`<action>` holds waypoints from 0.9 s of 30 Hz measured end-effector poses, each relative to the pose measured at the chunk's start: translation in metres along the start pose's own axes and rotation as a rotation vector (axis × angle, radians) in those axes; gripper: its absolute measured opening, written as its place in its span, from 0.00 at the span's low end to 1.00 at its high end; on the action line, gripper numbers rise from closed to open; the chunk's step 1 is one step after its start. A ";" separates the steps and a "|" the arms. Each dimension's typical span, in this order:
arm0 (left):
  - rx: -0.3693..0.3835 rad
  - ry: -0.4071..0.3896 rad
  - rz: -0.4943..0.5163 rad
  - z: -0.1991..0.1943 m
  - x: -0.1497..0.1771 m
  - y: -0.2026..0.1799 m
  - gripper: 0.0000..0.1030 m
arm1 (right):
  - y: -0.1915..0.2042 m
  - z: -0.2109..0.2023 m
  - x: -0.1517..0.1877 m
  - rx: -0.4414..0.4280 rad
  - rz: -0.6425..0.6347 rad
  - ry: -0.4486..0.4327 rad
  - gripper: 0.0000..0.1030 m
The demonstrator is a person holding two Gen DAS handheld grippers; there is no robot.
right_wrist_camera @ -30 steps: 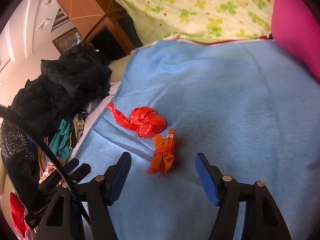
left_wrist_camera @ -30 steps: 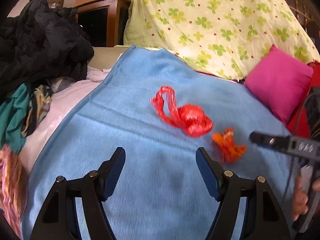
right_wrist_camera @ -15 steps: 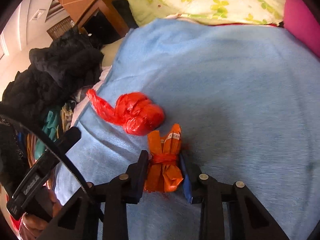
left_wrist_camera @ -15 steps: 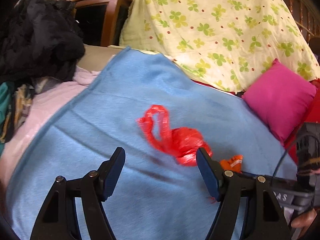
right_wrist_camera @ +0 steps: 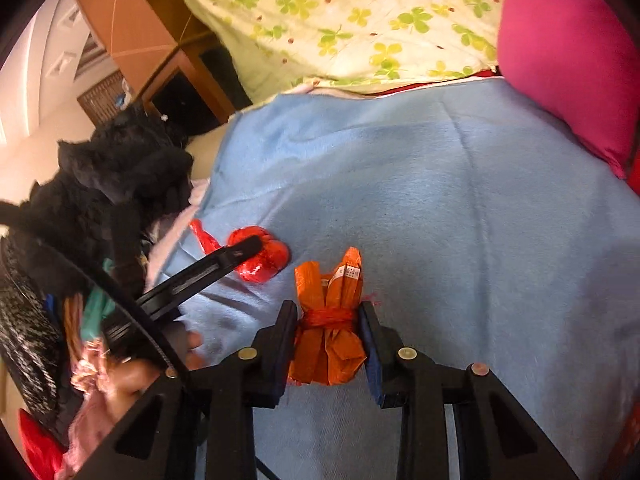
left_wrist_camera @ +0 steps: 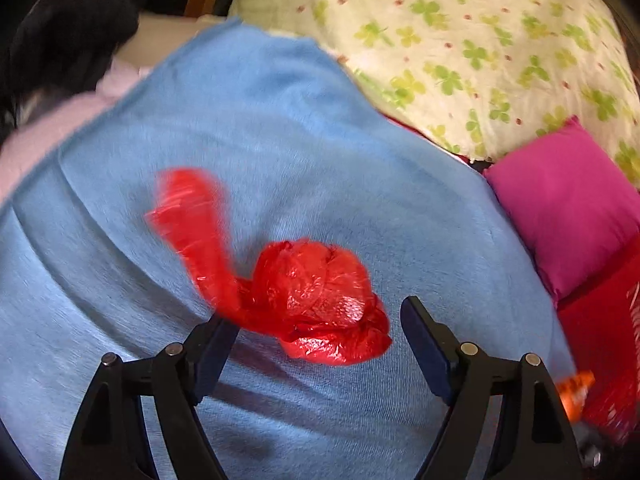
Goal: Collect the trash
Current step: 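Grasp the small orange bag with the right tool while the left tool grasps the red bag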
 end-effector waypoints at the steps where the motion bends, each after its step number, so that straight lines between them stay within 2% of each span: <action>1: -0.004 -0.003 -0.008 0.001 0.001 0.001 0.79 | 0.001 -0.004 0.002 0.000 0.004 -0.004 0.32; 2: -0.007 -0.008 -0.004 0.001 0.002 0.000 0.79 | 0.001 -0.007 0.004 0.000 0.005 -0.005 0.32; 3: -0.004 -0.014 0.006 0.001 0.002 -0.001 0.72 | 0.001 -0.012 0.006 0.000 0.009 -0.008 0.32; 4: 0.004 -0.009 0.020 0.001 0.004 -0.003 0.53 | 0.001 -0.015 0.009 -0.002 0.015 -0.009 0.32; 9: -0.024 -0.032 0.073 -0.009 0.007 -0.009 0.43 | 0.001 -0.026 0.015 -0.010 0.023 -0.017 0.32; 13: -0.008 -0.063 0.090 -0.032 0.009 -0.019 0.42 | 0.005 -0.035 0.014 -0.017 0.013 -0.046 0.32; 17: -0.059 -0.111 0.173 -0.061 0.017 -0.035 0.42 | 0.006 -0.050 0.017 -0.011 -0.008 -0.077 0.32; 22: -0.089 -0.153 0.239 -0.095 0.031 -0.052 0.42 | 0.004 -0.072 0.024 -0.024 -0.014 -0.115 0.32; 27: -0.085 -0.214 0.283 -0.129 0.035 -0.070 0.42 | 0.000 -0.099 0.034 -0.027 -0.021 -0.163 0.32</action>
Point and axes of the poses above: each gripper's, at about its wrist camera, not at the fingertips, and z roughly the way its jaws point, y to its left, x to its underside, the point moved 2 cm from there along z, roughly the way its jaws point, and after that the axes turned 12 degrees about -z, right-handed, at the moved point
